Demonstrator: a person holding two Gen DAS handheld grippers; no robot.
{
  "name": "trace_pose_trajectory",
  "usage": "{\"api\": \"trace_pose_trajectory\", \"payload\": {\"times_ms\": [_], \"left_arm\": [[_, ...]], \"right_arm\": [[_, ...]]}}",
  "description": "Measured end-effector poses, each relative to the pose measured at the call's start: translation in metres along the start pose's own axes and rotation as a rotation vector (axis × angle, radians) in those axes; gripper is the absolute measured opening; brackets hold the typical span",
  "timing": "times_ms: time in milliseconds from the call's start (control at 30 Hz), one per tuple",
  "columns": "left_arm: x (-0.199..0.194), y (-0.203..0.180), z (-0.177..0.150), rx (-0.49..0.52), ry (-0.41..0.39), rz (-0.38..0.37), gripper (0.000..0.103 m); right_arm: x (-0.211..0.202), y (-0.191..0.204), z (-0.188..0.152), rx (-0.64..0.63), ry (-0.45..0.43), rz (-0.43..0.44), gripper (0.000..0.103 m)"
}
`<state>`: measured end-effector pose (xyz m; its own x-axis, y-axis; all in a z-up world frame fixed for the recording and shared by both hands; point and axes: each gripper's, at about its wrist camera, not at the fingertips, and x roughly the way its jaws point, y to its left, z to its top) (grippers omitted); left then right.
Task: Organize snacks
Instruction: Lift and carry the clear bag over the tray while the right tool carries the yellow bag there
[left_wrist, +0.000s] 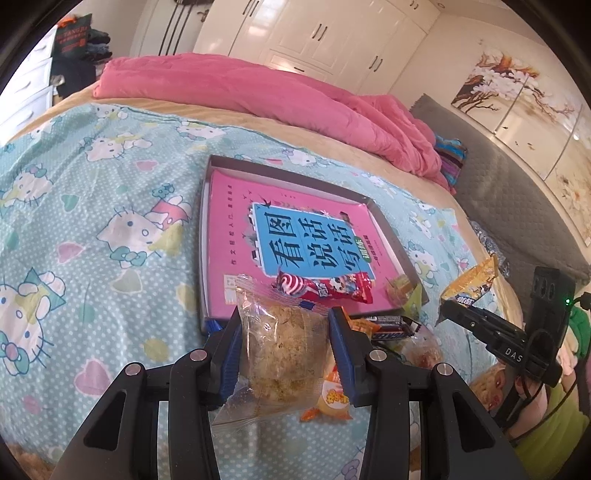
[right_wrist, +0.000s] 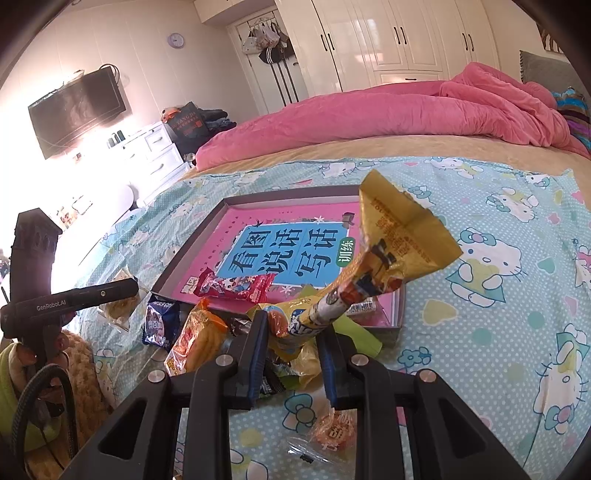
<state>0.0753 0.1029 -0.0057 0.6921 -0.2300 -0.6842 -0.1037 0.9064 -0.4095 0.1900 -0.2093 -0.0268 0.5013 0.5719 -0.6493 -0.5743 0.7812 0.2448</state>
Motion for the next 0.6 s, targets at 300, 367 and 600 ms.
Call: {"api": "trace_pose_trajectory", "payload": {"times_ms": [300,367,600], "left_arm": [[0.008,0.002,0.014,0.0,-0.022,-0.003,0.045],[0.01,0.002,0.018,0.001,-0.029,-0.004,0.045],[0.017,0.001,0.026,0.007,-0.033,-0.001,0.045]], "right_arm": [[0.007,0.004,0.006,-0.022,-0.008,0.002,0.027],[0.01,0.004,0.006,-0.02,-0.002,0.002,0.027],[0.014,0.009,0.012,-0.032,-0.01,-0.004,0.027]]}}
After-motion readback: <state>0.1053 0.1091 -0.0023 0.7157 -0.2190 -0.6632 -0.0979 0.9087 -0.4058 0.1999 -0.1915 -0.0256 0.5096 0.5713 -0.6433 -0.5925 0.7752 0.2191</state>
